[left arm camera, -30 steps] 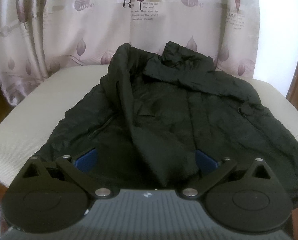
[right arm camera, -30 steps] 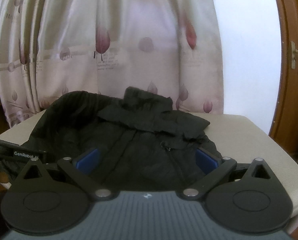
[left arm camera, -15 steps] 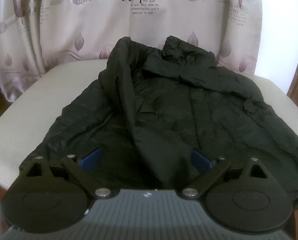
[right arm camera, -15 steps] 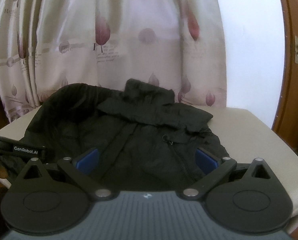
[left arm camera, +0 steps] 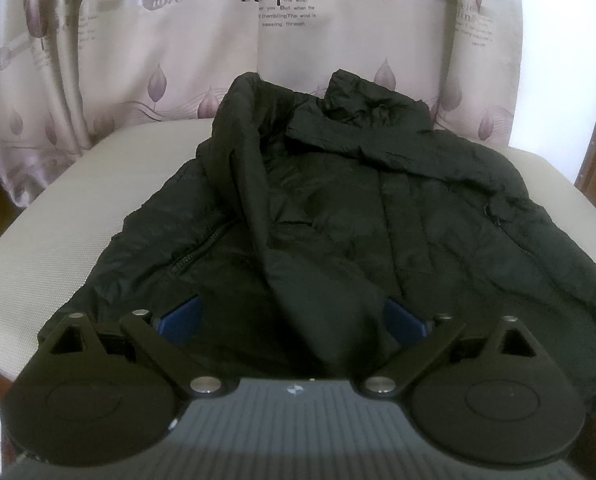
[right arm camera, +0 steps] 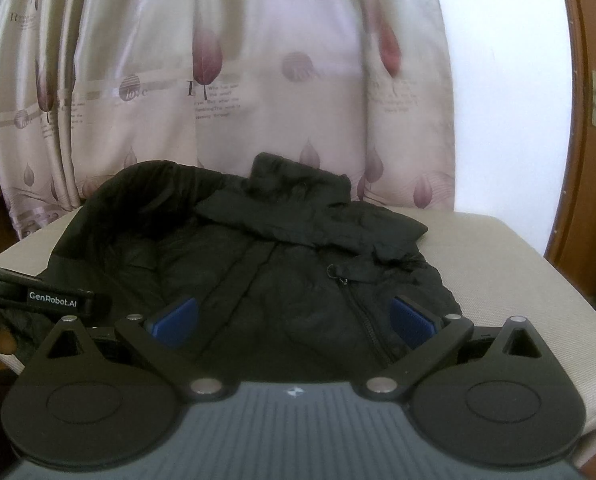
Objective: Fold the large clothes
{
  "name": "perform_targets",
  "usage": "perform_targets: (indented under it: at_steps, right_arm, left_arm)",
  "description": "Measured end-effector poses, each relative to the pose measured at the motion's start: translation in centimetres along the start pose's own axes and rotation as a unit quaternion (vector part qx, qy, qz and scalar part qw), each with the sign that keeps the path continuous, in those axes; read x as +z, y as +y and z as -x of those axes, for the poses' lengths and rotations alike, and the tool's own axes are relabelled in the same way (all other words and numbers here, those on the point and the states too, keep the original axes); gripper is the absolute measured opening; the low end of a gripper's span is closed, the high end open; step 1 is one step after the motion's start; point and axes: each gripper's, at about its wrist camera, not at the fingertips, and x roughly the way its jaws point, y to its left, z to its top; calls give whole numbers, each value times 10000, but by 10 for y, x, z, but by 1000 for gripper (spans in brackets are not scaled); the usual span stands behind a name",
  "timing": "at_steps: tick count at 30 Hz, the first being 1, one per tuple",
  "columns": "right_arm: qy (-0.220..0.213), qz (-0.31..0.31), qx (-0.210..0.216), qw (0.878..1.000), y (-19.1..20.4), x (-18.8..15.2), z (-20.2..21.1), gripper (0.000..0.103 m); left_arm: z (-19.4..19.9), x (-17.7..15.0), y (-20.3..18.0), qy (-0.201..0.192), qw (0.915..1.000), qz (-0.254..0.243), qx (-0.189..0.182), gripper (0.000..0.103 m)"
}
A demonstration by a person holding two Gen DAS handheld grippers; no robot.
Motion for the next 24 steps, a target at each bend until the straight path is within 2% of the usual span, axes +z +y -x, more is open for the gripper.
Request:
perform_targets:
  at_steps: [24]
  right_arm:
    - [136, 13, -33, 9999, 2, -4, -5, 103]
  left_arm:
    - [-2, 3, 11, 55, 10000, 30, -8, 91]
